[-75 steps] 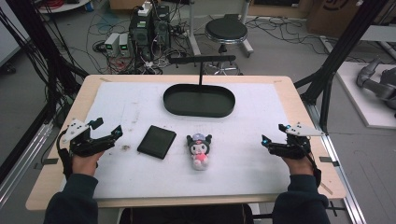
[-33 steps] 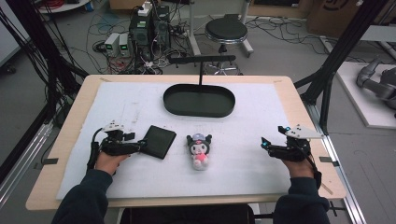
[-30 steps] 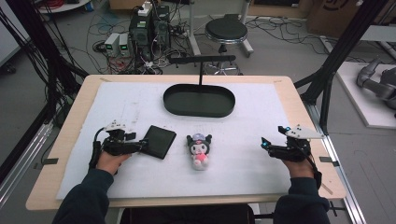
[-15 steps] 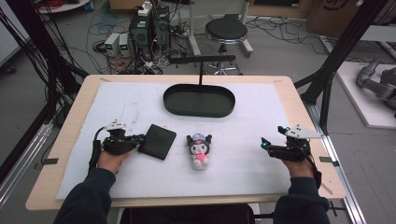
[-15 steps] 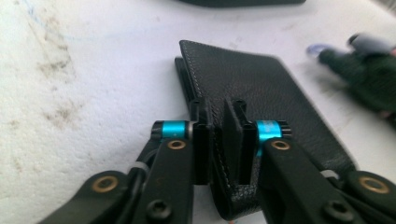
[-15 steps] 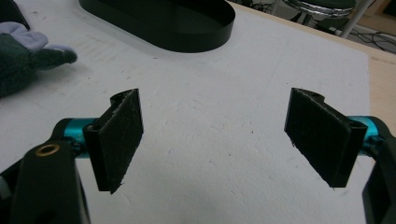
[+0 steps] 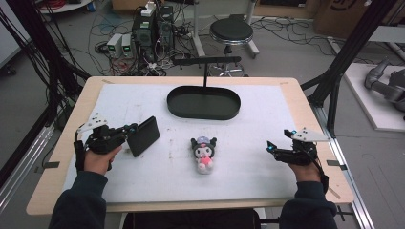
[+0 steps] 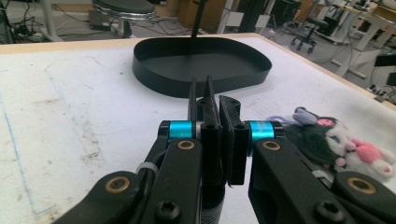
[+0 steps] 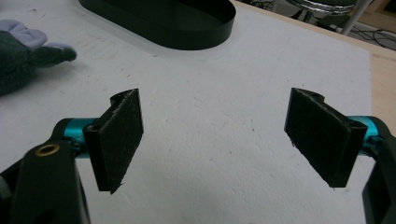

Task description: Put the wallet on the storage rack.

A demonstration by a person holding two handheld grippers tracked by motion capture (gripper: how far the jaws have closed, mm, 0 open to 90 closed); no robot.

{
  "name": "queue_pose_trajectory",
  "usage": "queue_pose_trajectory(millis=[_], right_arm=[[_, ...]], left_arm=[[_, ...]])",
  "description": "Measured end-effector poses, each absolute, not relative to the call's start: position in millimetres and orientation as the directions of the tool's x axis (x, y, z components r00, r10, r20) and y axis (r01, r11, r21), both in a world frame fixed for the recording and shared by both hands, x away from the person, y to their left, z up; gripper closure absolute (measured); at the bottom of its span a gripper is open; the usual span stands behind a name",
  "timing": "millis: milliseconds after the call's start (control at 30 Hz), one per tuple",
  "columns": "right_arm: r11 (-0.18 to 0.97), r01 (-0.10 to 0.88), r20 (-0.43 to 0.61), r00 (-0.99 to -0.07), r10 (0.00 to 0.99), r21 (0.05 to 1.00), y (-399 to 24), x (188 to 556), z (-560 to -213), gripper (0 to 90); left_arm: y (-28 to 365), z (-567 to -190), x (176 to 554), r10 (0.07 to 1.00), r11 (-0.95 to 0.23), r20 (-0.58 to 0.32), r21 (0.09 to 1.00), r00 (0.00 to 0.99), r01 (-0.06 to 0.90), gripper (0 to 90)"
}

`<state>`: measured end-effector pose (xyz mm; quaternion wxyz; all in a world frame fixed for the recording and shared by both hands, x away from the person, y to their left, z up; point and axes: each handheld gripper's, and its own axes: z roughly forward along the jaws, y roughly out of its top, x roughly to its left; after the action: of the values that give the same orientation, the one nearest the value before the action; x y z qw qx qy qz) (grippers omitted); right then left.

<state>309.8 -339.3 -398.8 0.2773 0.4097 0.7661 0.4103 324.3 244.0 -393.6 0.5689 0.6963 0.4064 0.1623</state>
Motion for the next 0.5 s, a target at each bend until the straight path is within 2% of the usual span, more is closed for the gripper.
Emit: queue_pose_trajectory(millis=[500], right_arm=[[0.325, 0.402, -0.086, -0.51, 0.856, 0.856, -340.0, 309.9, -398.7, 19.8]], left_arm=[[224.3, -390.7, 316.5, 0.689, -0.07, -0.232, 0.921, 0.686, 0.382, 87.1]])
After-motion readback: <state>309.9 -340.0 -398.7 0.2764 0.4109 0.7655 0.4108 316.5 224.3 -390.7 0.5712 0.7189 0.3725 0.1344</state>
